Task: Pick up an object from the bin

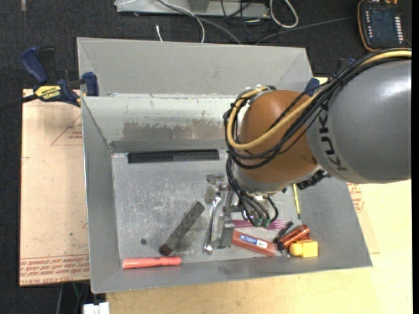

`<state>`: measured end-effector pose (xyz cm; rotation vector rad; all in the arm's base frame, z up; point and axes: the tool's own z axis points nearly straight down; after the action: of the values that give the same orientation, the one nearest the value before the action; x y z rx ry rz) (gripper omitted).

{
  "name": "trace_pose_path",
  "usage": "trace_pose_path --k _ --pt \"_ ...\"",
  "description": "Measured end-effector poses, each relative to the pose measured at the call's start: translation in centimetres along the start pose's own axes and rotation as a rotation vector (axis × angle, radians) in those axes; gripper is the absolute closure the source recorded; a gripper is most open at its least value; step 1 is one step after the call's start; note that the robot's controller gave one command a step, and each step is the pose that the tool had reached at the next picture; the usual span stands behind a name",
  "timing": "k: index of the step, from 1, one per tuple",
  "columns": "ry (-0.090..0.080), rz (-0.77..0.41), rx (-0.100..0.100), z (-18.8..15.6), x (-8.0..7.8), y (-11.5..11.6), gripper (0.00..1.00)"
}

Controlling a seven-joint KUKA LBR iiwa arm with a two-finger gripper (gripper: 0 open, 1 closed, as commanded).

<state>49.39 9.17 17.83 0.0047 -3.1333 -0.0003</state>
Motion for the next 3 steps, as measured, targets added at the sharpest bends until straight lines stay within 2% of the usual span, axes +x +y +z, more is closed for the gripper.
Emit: trace_pose_path --k 1,2,3 --pt "-0.008 0.004 -0.001 -0.4 -0.2 -0.1 0.00" --pt "-0.020 -0.420 0.000 9.1 -1.8 3.5 0.00" --pt "-0.016 -0.542 0.000 3.9 -2.7 4.1 0.00"
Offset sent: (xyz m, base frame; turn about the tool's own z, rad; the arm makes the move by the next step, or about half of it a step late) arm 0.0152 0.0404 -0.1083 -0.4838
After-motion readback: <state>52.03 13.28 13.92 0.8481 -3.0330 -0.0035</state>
